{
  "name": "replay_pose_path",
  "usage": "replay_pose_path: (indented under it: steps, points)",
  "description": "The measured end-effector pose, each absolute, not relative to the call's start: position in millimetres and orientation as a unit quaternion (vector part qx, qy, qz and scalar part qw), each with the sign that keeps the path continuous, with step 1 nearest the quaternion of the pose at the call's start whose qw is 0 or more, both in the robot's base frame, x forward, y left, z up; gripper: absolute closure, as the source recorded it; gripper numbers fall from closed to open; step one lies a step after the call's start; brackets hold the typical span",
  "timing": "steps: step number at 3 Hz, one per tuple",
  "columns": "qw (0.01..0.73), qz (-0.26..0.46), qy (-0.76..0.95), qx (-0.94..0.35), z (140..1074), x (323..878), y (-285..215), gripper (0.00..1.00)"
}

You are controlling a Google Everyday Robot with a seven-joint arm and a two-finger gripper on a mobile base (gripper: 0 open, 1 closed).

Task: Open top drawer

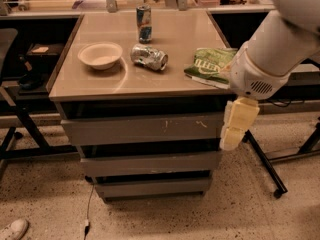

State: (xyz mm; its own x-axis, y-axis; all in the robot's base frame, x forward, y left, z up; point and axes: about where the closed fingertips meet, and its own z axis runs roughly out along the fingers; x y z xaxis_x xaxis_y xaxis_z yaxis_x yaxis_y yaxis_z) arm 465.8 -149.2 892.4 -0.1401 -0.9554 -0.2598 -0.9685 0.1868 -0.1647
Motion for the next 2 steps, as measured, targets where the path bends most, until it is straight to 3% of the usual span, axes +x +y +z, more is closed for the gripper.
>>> replay_pose_path:
  steps: [2]
  points:
    - [0.139, 0.04, 0.745, -0.652, 848.2, 482.9, -120.2, 0.0]
